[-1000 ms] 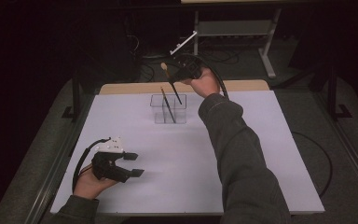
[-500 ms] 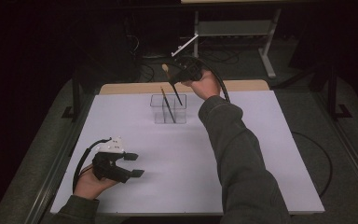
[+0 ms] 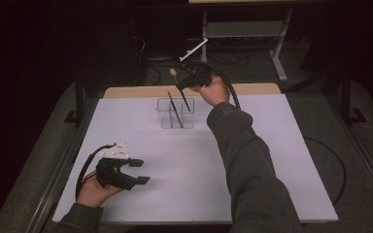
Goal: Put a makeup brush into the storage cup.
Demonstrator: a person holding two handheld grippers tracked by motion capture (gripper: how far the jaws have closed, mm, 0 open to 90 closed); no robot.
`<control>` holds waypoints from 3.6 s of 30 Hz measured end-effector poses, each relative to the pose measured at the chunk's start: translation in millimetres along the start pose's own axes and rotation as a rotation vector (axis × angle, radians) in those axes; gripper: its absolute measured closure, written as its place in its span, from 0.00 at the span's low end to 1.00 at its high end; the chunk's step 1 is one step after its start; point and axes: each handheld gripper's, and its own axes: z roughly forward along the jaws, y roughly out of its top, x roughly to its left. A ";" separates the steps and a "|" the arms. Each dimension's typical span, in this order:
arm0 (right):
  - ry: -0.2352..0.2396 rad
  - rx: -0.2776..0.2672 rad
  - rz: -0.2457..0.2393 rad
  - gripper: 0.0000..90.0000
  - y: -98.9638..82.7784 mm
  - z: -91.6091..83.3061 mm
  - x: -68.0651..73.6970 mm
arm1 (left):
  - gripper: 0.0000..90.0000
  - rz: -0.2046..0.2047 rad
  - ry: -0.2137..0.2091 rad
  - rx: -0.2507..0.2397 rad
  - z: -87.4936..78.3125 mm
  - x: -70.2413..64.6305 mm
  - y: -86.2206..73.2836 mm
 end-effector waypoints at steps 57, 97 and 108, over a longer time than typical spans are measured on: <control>-0.003 -0.003 0.028 0.92 -28.9 13.3 -0.1 | 0.36 -0.013 -0.006 0.004 2.6 2.0 -1.7; -0.016 0.044 0.050 0.82 -47.0 28.8 2.9 | 0.35 -0.012 -0.003 0.000 3.9 3.6 -2.5; -0.016 0.032 0.071 0.77 -56.8 21.8 2.7 | 0.35 -0.022 -0.008 0.004 5.9 1.7 -1.9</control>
